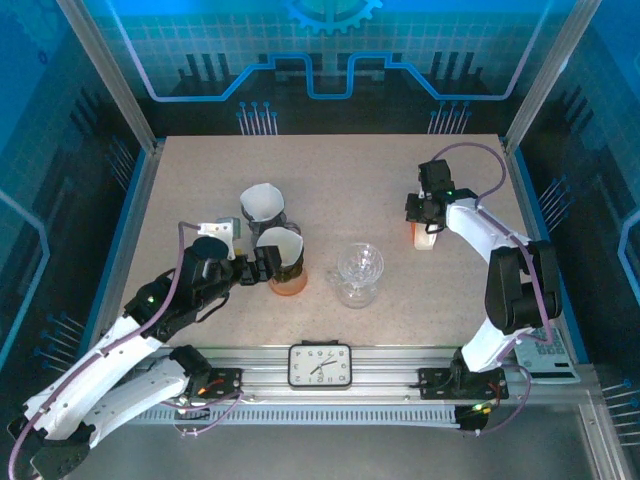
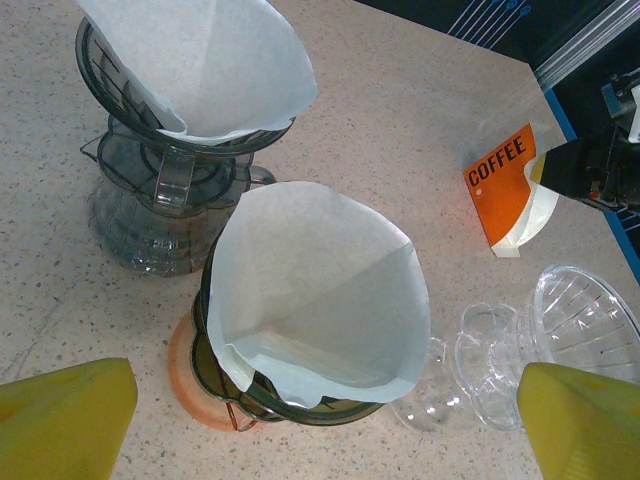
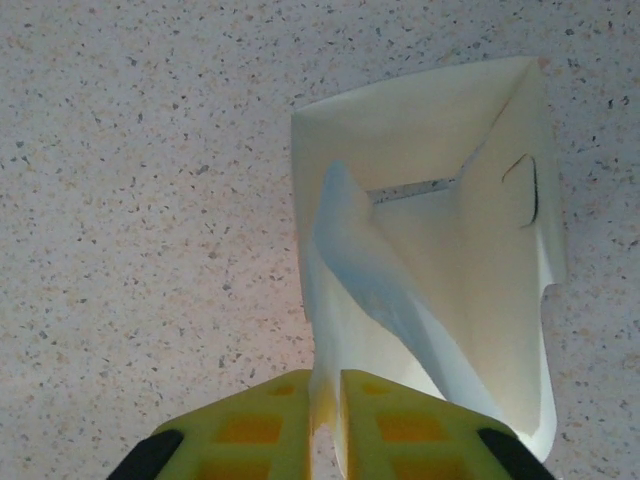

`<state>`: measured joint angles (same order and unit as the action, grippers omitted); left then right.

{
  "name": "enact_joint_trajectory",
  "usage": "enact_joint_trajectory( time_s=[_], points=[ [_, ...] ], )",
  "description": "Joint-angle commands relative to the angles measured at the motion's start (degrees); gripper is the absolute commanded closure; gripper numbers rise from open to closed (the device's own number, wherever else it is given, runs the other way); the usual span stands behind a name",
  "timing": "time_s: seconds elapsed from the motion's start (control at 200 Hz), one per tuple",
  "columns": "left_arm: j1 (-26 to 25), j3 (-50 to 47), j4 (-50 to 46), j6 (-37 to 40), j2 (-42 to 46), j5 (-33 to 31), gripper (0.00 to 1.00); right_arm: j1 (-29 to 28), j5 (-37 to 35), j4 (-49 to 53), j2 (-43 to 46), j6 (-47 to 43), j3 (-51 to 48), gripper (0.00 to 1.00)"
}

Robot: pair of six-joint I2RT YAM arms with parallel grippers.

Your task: Place the coffee filter in the dripper

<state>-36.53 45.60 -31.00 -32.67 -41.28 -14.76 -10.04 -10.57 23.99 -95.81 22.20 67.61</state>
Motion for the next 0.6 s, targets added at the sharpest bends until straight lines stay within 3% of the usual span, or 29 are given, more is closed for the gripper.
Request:
enact_joint_trajectory(
  time_s=[0.0, 0.175, 0.595],
  points=[
    [0.33, 1.02, -0.28, 0.2, -0.12, -0.97, 0.01, 0.6, -1.56, 1.05, -0.17, -0.88, 1.69, 0.9],
    [0.33, 0.9, -0.2, 0.15, -0.21, -0.76, 0.01, 0.38, -1.84, 0.97, 1.27, -1.08, 1.05, 1.0],
    [0.32, 1.37, -0.64, 0.06, 0.56, -0.77, 0.01, -0.05, -2.42, 4.5, 13.34, -0.33, -3.63, 1.0]
  ],
)
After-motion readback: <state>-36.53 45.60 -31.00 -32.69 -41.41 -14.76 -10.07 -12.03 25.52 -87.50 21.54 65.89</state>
